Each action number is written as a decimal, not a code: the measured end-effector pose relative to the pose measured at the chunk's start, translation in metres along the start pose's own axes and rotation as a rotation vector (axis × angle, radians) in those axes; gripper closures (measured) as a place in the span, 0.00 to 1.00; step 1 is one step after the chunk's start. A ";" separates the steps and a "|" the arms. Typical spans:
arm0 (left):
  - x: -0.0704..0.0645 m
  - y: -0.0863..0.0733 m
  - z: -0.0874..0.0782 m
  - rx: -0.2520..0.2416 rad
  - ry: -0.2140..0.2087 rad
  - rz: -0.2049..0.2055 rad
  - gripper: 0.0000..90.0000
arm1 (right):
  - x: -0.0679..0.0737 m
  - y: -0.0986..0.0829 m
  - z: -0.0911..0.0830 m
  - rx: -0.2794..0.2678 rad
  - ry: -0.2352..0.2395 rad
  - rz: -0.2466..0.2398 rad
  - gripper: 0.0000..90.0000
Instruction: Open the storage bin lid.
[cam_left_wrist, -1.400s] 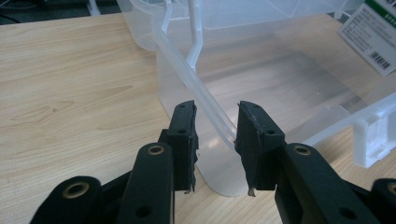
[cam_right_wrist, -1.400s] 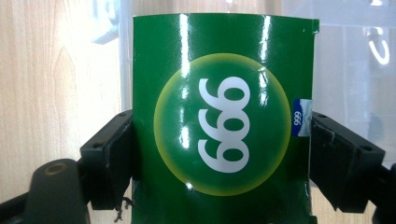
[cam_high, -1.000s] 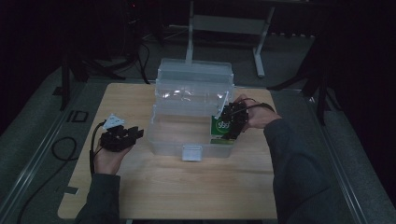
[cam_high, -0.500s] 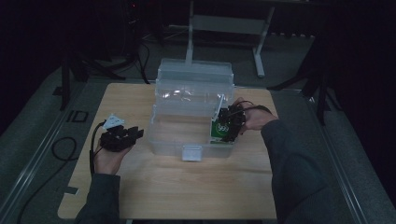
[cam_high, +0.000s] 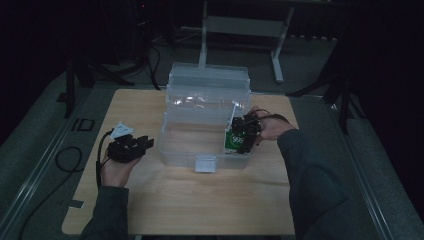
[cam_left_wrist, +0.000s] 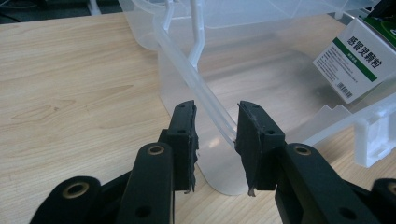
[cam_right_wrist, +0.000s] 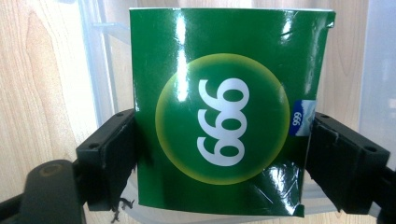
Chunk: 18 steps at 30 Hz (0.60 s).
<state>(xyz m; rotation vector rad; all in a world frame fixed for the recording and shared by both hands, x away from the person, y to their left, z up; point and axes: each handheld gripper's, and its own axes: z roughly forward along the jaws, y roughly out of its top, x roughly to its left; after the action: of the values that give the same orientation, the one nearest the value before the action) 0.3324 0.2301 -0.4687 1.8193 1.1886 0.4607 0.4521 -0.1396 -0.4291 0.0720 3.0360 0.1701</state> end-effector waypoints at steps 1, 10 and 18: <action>0.000 0.000 0.000 0.000 0.000 0.000 0.75 | 0.000 0.000 0.000 0.002 -0.001 0.000 0.18; 0.000 0.000 0.001 0.004 -0.002 0.002 0.75 | -0.001 -0.005 -0.007 -0.021 -0.006 0.014 0.21; -0.002 0.001 0.002 0.005 -0.006 0.006 0.75 | 0.000 -0.015 -0.021 -0.044 -0.016 0.034 0.33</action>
<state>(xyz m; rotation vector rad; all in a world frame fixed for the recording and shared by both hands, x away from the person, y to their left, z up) 0.3330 0.2269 -0.4691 1.8277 1.1806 0.4559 0.4495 -0.1572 -0.4097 0.1213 3.0150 0.2377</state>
